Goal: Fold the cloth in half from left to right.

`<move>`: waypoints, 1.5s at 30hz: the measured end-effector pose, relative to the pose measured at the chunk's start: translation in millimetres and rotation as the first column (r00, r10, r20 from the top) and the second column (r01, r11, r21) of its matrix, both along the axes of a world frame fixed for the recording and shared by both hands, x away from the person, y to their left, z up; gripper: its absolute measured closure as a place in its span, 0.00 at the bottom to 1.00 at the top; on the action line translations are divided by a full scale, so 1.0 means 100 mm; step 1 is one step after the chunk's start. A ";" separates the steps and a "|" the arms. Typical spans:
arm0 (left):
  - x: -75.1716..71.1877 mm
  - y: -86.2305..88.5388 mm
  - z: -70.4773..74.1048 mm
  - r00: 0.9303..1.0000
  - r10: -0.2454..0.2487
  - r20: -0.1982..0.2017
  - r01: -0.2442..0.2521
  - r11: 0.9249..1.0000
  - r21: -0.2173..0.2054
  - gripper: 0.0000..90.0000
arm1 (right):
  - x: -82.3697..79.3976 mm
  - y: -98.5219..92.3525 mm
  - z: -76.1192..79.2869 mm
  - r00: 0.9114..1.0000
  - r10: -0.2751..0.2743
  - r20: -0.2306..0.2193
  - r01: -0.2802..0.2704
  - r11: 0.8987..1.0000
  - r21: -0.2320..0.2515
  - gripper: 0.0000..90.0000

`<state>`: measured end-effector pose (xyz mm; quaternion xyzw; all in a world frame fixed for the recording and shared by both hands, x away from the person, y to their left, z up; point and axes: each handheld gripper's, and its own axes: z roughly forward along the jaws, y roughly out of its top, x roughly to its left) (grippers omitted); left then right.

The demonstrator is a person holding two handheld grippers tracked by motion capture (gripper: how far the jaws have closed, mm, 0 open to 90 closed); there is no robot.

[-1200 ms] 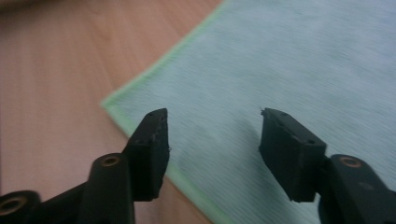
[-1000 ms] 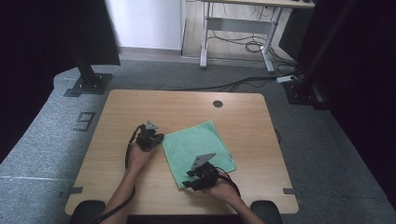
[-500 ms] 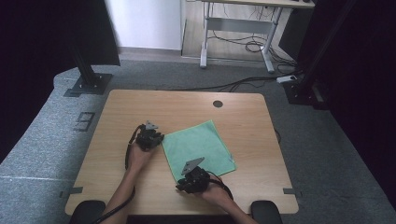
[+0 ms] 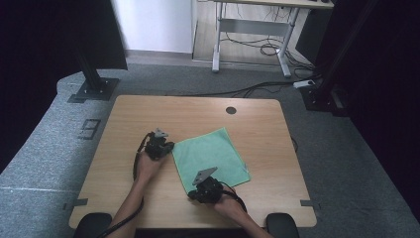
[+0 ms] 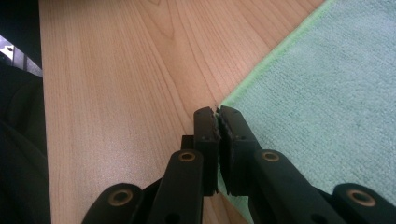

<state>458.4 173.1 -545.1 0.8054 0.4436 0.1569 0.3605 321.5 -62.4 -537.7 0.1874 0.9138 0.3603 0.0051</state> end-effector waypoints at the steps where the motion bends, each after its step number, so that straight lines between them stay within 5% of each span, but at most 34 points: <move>1: 0.00 0.00 0.00 1.000 -0.003 0.000 0.003 1.000 -0.001 0.97 | 0.00 0.00 0.00 1.000 -0.001 -0.006 0.001 1.000 -0.001 0.94; 4: 0.01 0.02 0.00 1.000 0.001 -0.014 -0.002 1.000 -0.017 0.98 | 0.00 0.00 0.01 1.000 0.000 -0.007 -0.001 1.000 -0.002 0.94; 9: 0.01 -0.02 0.04 1.000 -0.009 -0.009 0.009 1.000 0.017 0.98 | -0.01 -0.03 0.06 1.000 0.000 0.000 0.000 1.000 0.007 0.95; 16: 0.05 -0.04 0.20 1.000 -0.011 0.024 0.011 1.000 -0.020 0.98 | 0.01 -0.14 0.22 0.999 -0.018 0.030 0.017 0.999 0.030 0.95; 27: 0.21 -0.31 0.46 0.997 -0.052 0.050 0.054 0.997 -0.049 0.98 | 0.06 -0.41 0.36 0.996 -0.081 0.048 0.078 0.995 0.065 0.95; 45: 0.46 -0.92 0.58 0.990 -0.111 0.081 0.113 0.993 -0.018 0.98 | 0.17 -1.05 0.42 0.968 -0.244 0.065 0.238 0.967 0.094 0.95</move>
